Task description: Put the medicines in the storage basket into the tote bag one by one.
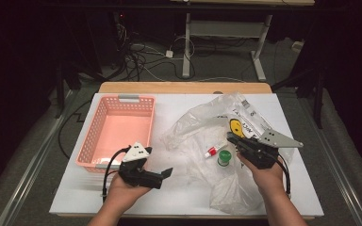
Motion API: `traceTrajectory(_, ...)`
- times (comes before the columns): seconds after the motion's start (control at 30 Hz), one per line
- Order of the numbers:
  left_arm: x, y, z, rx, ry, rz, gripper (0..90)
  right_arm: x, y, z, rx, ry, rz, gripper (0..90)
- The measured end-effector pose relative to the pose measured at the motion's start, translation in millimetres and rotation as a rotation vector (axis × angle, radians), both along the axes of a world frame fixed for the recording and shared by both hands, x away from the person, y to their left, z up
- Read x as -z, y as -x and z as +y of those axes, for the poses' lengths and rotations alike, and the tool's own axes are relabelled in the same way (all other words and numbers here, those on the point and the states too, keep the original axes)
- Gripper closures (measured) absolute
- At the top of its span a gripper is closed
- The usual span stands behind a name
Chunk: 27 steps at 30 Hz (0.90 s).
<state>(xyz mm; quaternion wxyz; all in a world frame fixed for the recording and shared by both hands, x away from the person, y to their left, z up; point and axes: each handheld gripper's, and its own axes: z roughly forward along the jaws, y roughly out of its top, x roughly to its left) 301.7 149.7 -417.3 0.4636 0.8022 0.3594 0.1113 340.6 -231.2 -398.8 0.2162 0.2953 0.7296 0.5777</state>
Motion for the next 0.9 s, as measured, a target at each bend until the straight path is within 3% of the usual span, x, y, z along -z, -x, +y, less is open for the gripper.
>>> traceTrajectory(0.07,-0.5,-2.0,11.1,-0.032,0.010,0.004,0.0,0.2,0.1,0.2,0.000,0.000,0.001,90.0)
traceTrajectory(0.43,2.2,-10.0,56.7,-0.178,-0.023,-0.001,0.0,0.0,-0.1,-0.6,0.003,0.000,0.000,90.0)
traceTrajectory(0.9,7.5,-16.0,93.5,-0.295,-0.049,0.026,0.0,-0.9,0.4,-0.5,0.007,-0.005,0.000,90.0)
